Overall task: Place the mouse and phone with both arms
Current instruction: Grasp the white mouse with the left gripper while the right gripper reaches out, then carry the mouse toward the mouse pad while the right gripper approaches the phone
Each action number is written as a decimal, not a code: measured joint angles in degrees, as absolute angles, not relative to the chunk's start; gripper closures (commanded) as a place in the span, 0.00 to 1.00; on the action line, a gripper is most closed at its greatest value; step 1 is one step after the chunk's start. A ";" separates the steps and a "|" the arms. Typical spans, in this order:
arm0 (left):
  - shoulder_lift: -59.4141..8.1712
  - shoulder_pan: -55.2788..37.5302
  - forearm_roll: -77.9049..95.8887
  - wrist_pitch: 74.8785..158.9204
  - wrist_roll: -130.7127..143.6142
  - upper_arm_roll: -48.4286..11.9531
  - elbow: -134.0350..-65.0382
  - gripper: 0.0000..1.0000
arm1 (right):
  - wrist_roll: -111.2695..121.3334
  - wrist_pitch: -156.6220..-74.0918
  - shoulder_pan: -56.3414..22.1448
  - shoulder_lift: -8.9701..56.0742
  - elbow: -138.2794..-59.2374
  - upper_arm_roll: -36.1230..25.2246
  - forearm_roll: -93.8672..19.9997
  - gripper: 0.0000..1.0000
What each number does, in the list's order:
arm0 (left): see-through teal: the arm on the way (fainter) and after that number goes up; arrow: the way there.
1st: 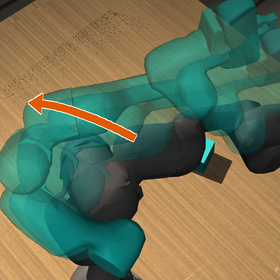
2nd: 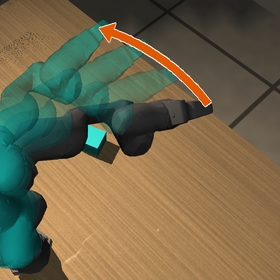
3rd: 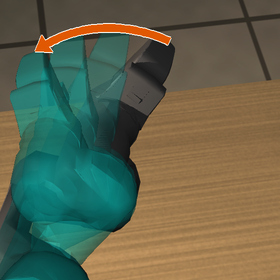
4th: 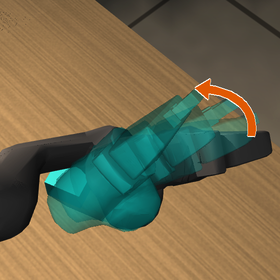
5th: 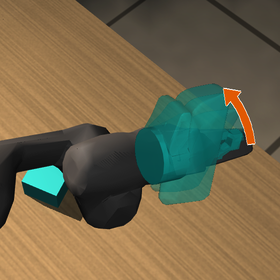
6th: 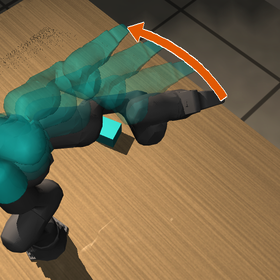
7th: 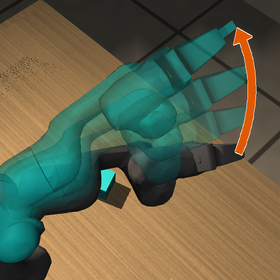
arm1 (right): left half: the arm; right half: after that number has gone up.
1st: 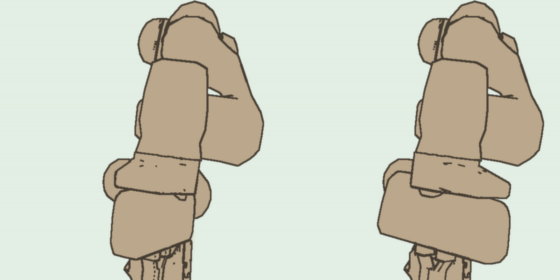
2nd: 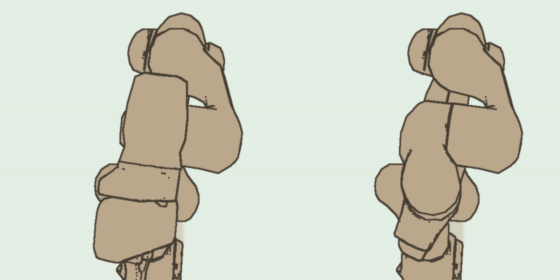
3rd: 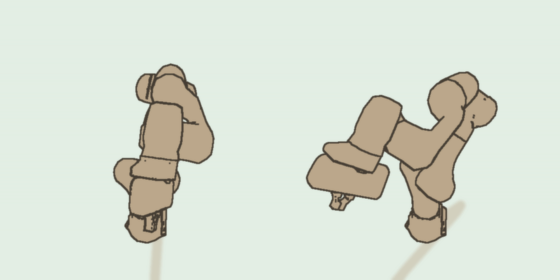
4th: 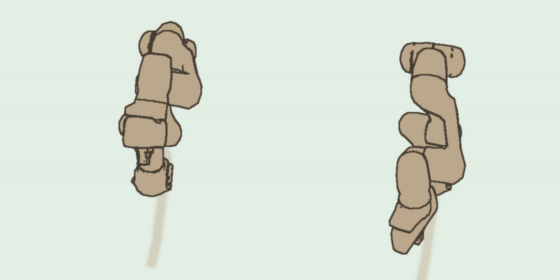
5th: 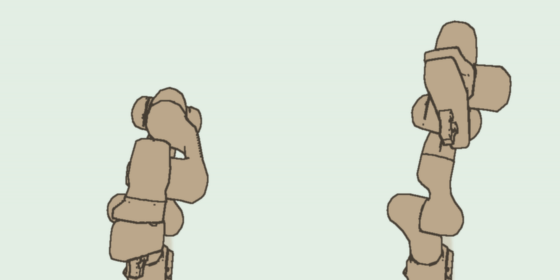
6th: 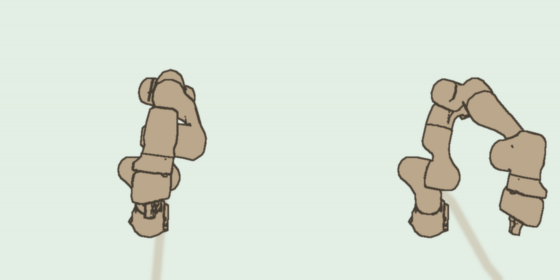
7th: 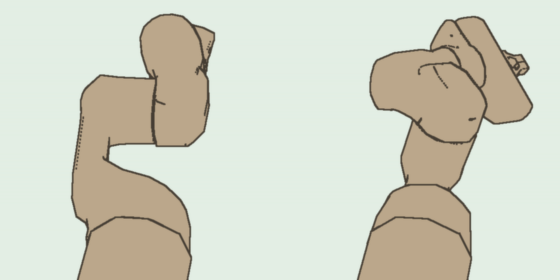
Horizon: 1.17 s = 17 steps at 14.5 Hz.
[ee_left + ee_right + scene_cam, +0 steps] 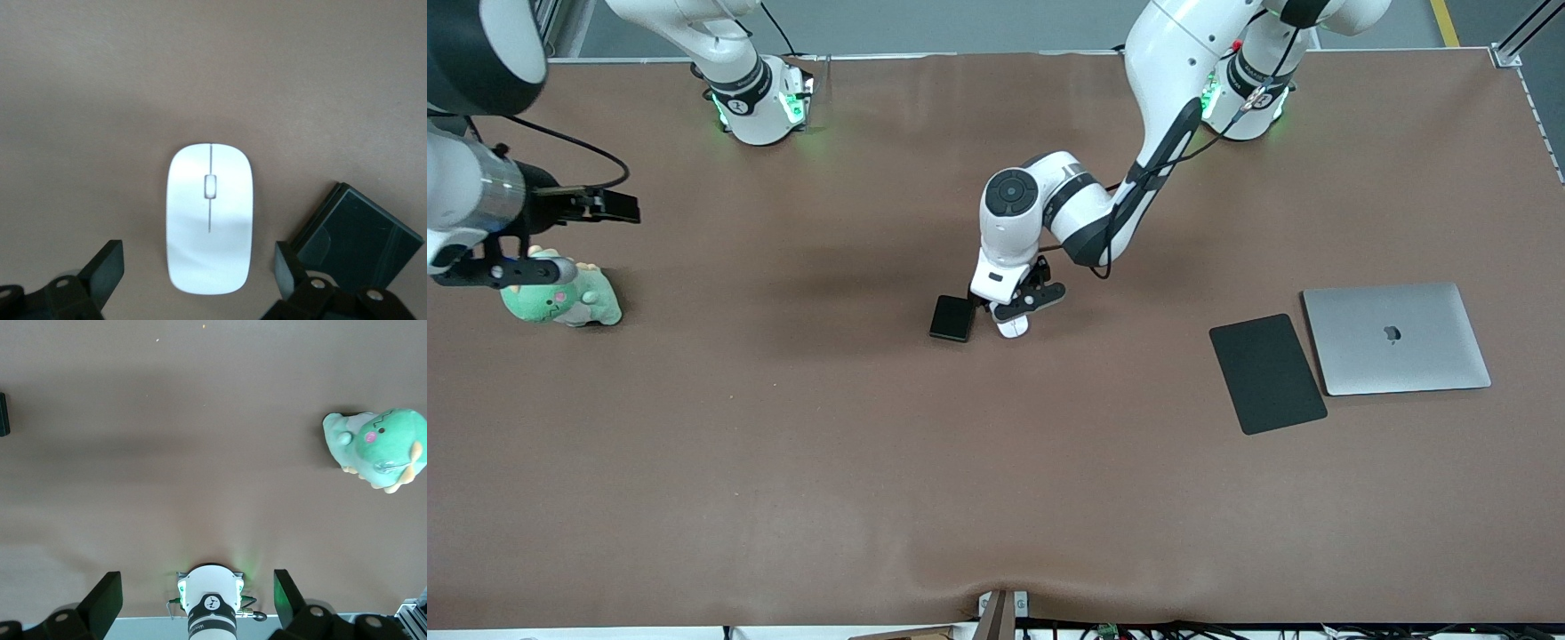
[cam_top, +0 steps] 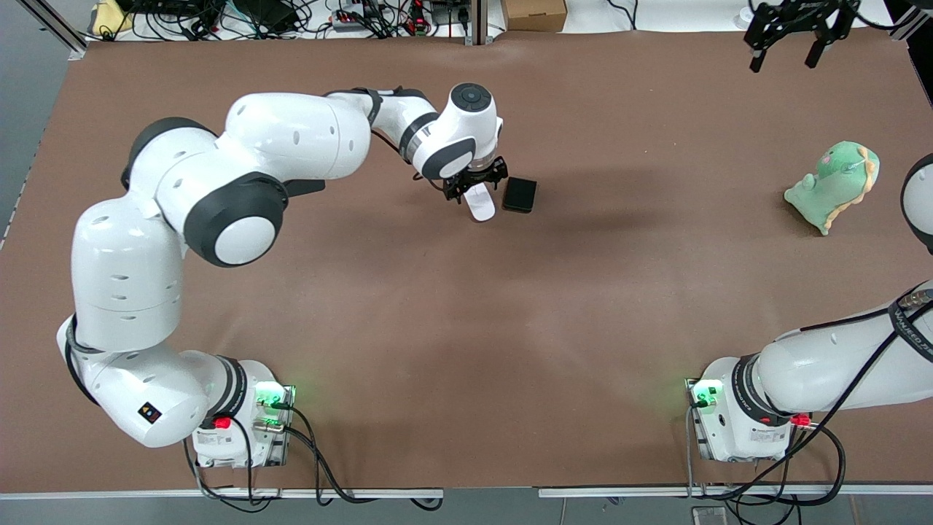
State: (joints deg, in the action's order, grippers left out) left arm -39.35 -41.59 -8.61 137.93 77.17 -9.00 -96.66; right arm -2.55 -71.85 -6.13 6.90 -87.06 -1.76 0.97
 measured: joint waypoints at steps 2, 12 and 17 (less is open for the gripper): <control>-40.70 -41.75 -8.80 139.25 77.48 -8.99 -95.95 0.01 | -6.12 -74.06 -7.97 7.16 -88.30 -1.74 -0.07 0.00; -42.92 -41.72 -9.78 141.72 77.32 -8.51 -95.37 0.80 | -17.62 -85.84 -15.21 9.69 -93.76 -1.70 -8.27 0.00; -40.80 -39.26 -10.53 139.19 72.13 -7.74 -94.09 0.85 | -23.64 -90.82 -20.96 9.95 -97.30 -1.68 -8.93 0.00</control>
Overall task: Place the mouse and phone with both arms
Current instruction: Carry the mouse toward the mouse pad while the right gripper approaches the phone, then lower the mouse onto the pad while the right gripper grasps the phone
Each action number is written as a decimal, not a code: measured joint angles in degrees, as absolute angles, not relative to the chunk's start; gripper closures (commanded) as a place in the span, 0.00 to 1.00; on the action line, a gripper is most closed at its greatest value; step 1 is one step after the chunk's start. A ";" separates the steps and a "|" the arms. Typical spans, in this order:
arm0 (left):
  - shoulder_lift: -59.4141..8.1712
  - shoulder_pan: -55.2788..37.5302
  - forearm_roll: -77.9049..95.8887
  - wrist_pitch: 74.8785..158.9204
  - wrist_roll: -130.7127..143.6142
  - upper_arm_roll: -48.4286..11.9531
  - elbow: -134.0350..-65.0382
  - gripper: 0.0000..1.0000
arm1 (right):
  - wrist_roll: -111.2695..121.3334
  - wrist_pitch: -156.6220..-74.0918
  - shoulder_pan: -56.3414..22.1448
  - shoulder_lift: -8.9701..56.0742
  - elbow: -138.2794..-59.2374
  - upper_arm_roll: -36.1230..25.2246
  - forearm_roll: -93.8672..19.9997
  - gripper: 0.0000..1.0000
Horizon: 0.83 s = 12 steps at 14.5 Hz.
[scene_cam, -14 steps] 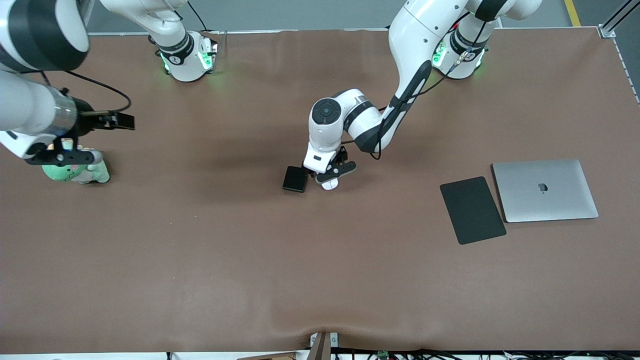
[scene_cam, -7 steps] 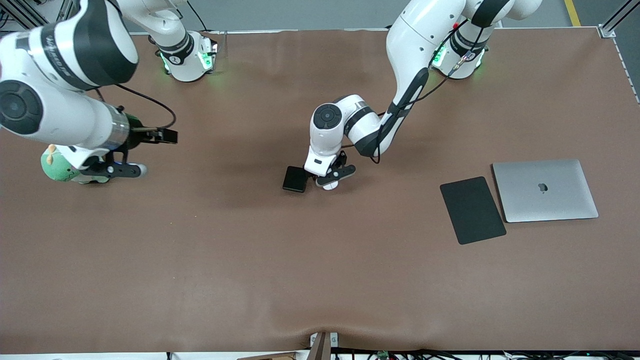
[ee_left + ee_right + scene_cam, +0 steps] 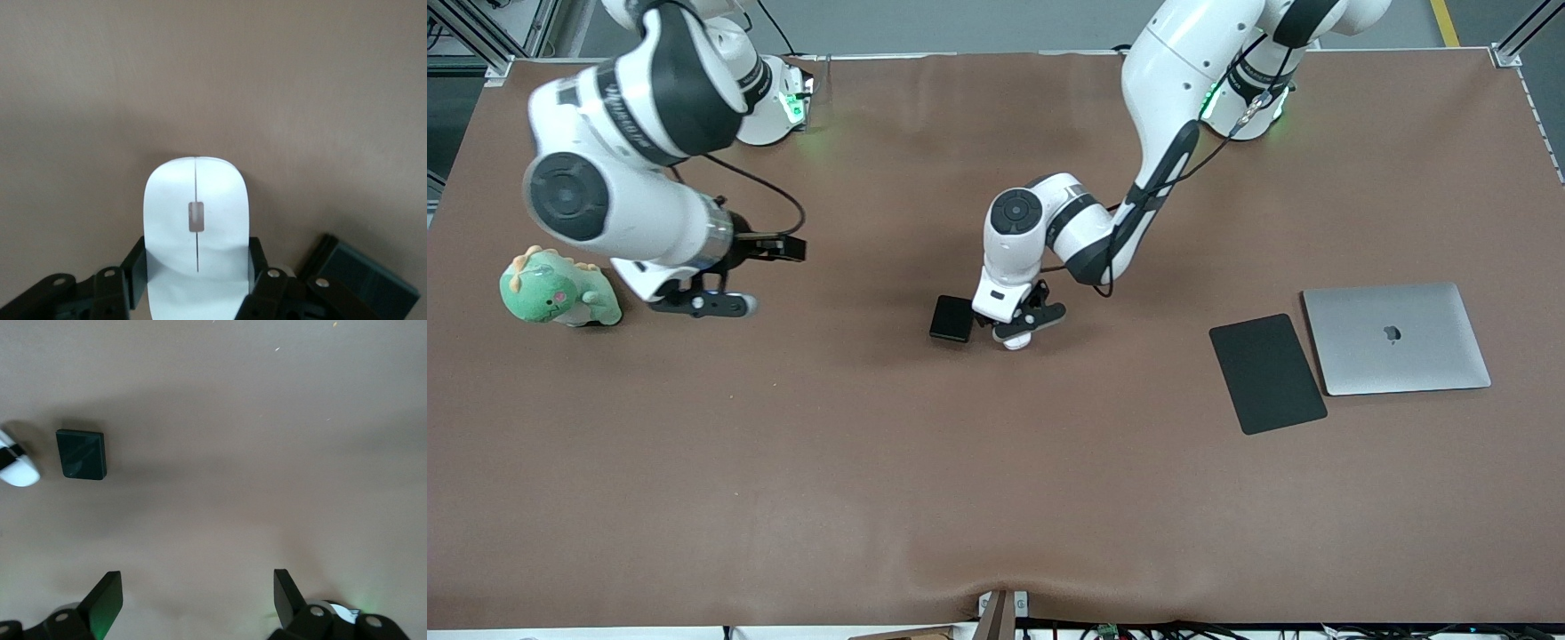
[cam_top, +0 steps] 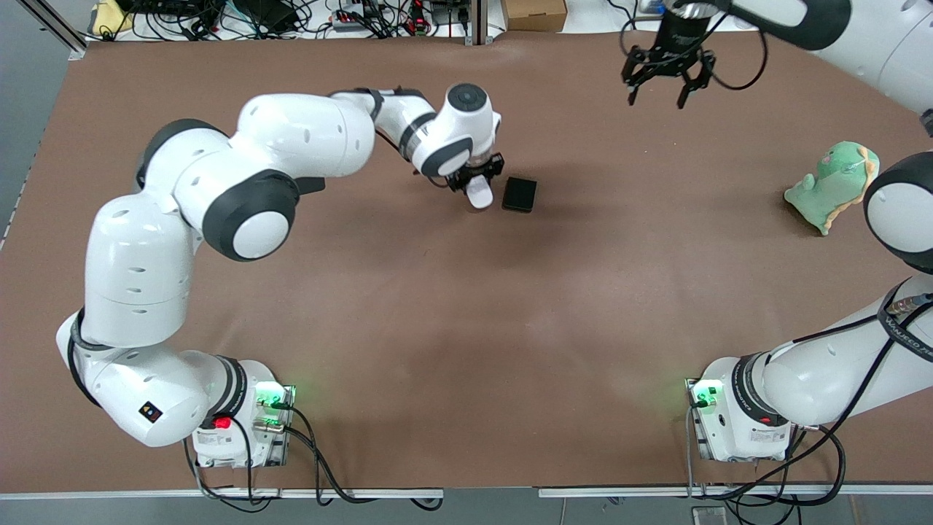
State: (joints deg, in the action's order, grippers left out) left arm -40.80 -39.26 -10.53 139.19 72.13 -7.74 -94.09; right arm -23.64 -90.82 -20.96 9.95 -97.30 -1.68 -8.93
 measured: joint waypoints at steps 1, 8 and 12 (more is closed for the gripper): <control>-39.15 -37.74 -10.55 137.40 69.20 -7.65 -93.94 0.86 | -24.55 -92.04 -21.98 10.20 -97.72 -1.67 -8.94 0.00; -27.55 -19.47 -10.66 132.67 41.02 -7.57 -99.70 0.85 | -31.85 -102.06 -29.40 15.15 -98.89 -1.64 -9.00 0.00; -25.69 -8.39 -10.67 133.46 26.60 -7.63 -105.90 0.83 | -33.63 -108.56 -31.85 19.07 -98.99 -1.66 -10.15 0.00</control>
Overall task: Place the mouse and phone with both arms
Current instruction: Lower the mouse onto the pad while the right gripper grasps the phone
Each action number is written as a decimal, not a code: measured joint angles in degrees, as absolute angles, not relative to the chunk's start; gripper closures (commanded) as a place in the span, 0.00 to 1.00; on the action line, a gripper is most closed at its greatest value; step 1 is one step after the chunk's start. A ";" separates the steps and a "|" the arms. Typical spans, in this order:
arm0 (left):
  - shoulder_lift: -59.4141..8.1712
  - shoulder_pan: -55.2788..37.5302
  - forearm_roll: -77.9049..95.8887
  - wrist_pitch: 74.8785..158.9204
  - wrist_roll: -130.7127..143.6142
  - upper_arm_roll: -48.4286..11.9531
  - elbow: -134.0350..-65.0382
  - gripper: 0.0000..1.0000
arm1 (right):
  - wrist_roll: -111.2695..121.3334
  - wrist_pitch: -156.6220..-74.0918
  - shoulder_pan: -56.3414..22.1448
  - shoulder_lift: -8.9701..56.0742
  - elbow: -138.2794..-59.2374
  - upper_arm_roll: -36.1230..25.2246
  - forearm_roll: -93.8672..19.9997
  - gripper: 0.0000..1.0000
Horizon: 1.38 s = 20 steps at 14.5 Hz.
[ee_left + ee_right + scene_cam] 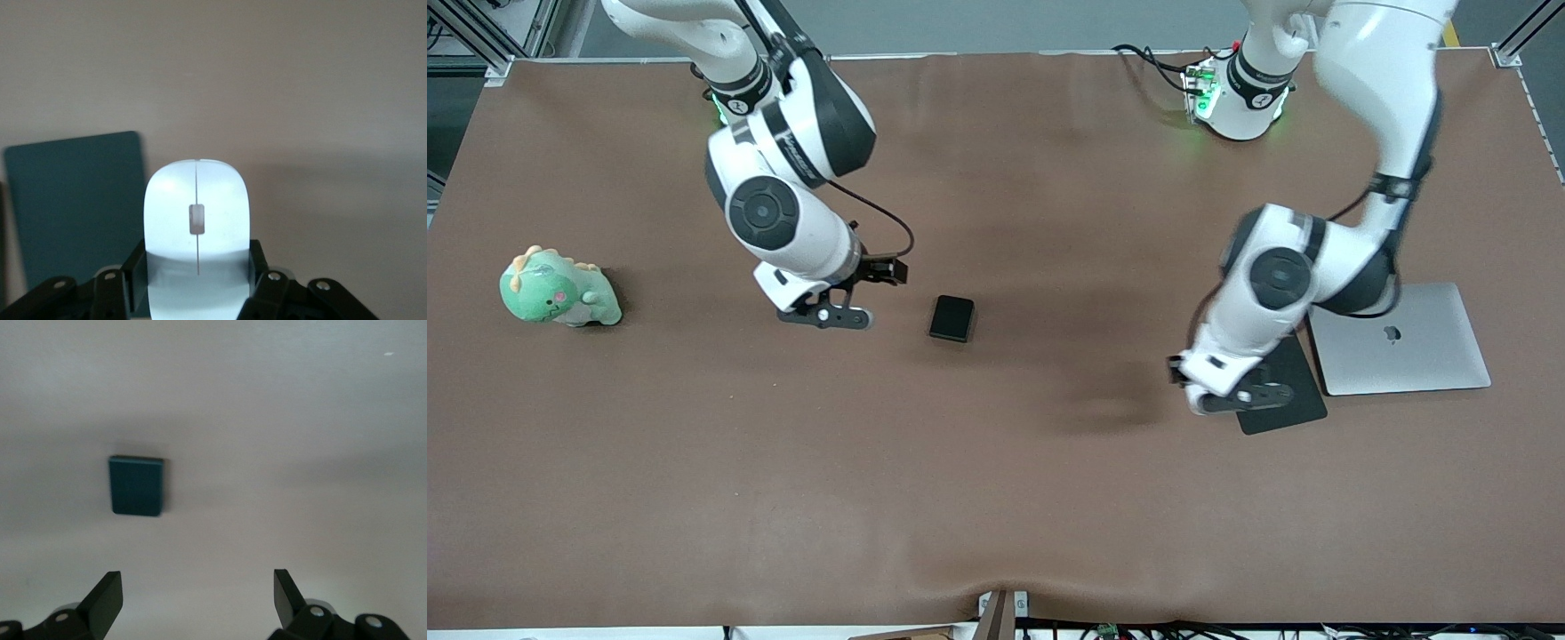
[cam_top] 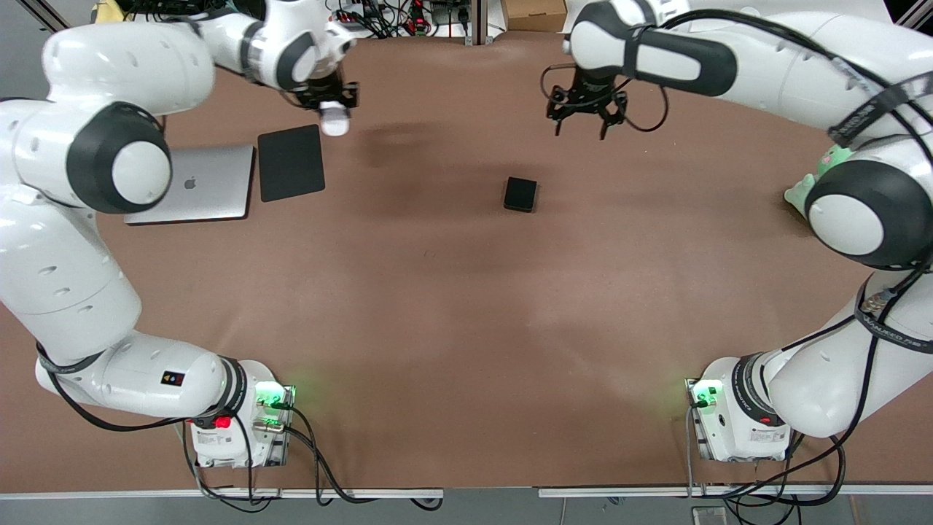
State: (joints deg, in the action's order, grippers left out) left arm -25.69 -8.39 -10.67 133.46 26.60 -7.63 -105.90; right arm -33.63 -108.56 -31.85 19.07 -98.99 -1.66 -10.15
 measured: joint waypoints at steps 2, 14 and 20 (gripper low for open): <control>-25.79 -3.63 -10.67 136.53 22.12 -7.63 -108.61 0.82 | -35.62 -111.99 -33.34 21.21 -98.99 -1.65 -10.21 0.00; -30.64 1.31 -10.68 152.95 19.42 -7.80 -117.30 0.00 | -40.66 -126.01 -39.48 31.38 -99.13 -1.65 -10.31 0.00; -24.75 1.27 -10.68 146.20 19.42 -8.40 -112.95 0.00 | -41.94 -132.81 -41.67 36.16 -99.46 -1.67 -10.31 0.00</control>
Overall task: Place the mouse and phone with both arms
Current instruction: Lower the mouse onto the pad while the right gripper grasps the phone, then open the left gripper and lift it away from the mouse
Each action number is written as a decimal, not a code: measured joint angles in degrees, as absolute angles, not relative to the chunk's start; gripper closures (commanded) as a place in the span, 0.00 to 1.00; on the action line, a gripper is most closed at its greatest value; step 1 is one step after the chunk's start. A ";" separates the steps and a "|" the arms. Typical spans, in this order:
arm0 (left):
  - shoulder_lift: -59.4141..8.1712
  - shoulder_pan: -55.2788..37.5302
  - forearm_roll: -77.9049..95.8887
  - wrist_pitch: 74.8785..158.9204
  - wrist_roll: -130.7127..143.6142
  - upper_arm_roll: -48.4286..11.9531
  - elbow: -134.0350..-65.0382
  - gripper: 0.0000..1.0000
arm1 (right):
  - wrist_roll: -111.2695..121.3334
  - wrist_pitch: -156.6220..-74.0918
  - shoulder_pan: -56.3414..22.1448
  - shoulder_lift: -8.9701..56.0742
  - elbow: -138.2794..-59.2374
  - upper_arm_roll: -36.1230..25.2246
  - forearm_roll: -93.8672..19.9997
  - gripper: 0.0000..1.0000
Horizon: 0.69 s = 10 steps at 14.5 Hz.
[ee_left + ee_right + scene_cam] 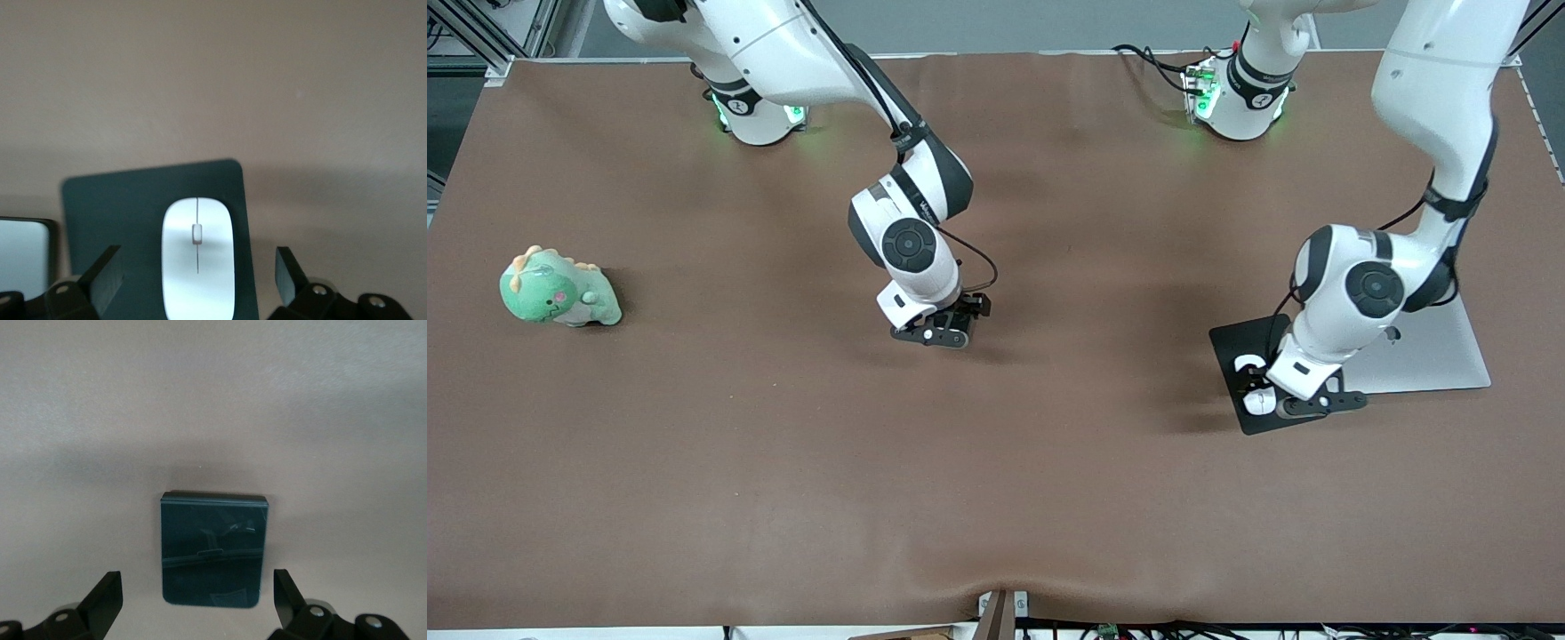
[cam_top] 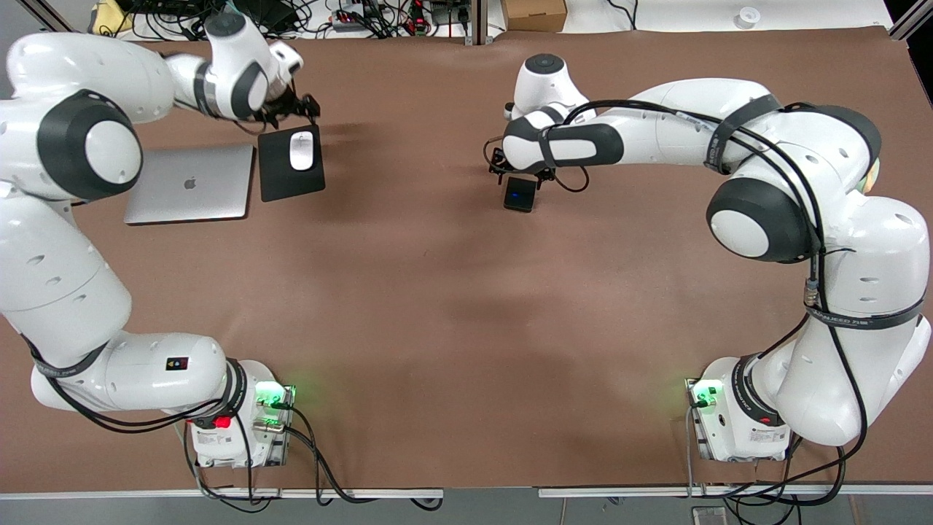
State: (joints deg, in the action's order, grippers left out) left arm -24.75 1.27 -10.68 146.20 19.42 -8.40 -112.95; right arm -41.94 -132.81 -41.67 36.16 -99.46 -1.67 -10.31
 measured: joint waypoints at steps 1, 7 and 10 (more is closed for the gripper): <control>-22.98 1.28 -10.68 142.54 19.42 -8.48 -110.88 0.00 | -41.95 -133.26 -41.90 36.56 -99.55 -1.67 -10.31 0.00; -16.84 1.30 -10.68 116.89 18.21 -10.66 -92.48 0.00 | -41.98 -133.95 -42.58 37.51 -99.75 -1.67 -10.31 0.00; -15.03 1.30 -10.68 106.89 11.69 -11.56 -84.51 0.00 | -42.14 -134.22 -42.97 38.06 -99.84 -1.69 -10.31 0.00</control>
